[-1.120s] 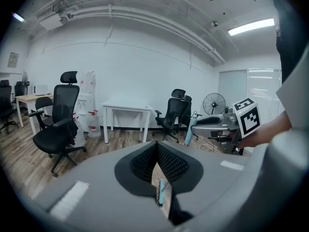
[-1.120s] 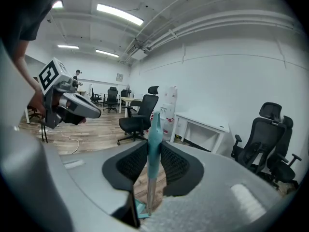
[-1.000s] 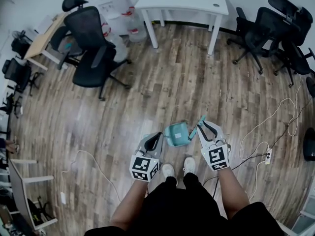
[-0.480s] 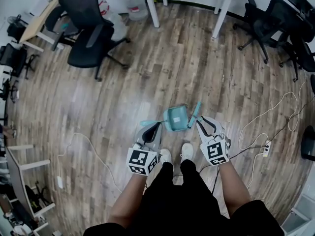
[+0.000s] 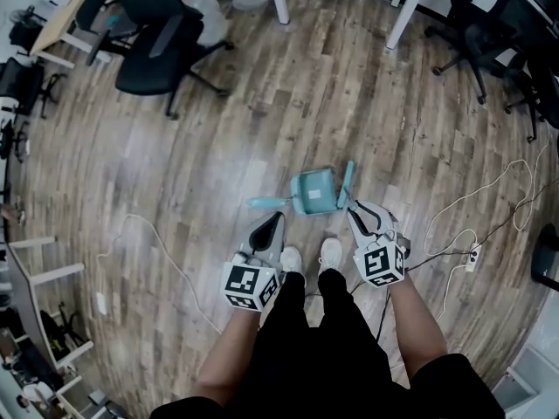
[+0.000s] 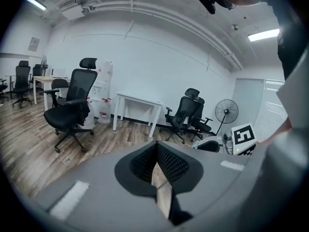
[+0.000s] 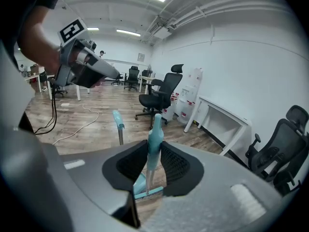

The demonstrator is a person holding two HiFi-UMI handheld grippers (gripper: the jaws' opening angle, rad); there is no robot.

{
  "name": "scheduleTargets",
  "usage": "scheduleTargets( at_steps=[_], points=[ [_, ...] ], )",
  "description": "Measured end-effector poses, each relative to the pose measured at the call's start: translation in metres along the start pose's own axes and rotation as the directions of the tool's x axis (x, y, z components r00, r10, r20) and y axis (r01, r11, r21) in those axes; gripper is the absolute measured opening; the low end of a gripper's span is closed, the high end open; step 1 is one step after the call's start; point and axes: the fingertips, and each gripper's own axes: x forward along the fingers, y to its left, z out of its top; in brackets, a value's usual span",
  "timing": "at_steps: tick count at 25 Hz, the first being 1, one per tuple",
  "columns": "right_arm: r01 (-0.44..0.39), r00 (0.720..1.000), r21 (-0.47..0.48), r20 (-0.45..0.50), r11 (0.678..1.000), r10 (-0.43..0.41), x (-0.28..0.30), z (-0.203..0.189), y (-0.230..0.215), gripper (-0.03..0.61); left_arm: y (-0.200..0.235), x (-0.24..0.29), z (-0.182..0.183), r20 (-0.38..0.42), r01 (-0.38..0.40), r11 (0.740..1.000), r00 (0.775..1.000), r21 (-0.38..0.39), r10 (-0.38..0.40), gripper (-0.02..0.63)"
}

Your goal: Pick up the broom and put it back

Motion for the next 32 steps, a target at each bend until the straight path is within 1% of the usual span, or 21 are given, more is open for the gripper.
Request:
scheduleTargets(
  at_steps=[5,9,18,28,32],
  points=[
    [-0.021,0.999,-0.028,-0.038,0.999,0.019,0.010,-0.015,0.011,0.092,0.004,-0.004,-0.007,-0.003,-0.018,1.000,1.000,0.000,0.018,0.020],
    [-0.044,0.998,-0.053,-0.050,0.998,0.042,0.017,-0.017,0.022,0.092,0.011,-0.011,-0.016,-0.013,-0.042,0.999,0.999,-0.004,0.042,0.020],
    [-0.116,0.992,-0.119,-0.072,0.986,0.108,0.037,-0.008,0.053,0.092,0.012,-0.026,-0.027,-0.002,-0.046,0.999,0.999,-0.025,0.046,0.020],
    [-0.179,0.983,-0.146,-0.068,0.973,0.171,0.070,0.014,0.074,0.092,0.032,-0.043,-0.042,-0.002,-0.104,0.991,0.995,-0.083,0.104,0.020],
    [-0.207,0.978,-0.167,-0.074,0.964,0.197,0.078,0.019,0.083,0.092,0.043,-0.049,-0.041,0.014,-0.116,0.988,0.993,-0.102,0.118,0.020]
  ],
)
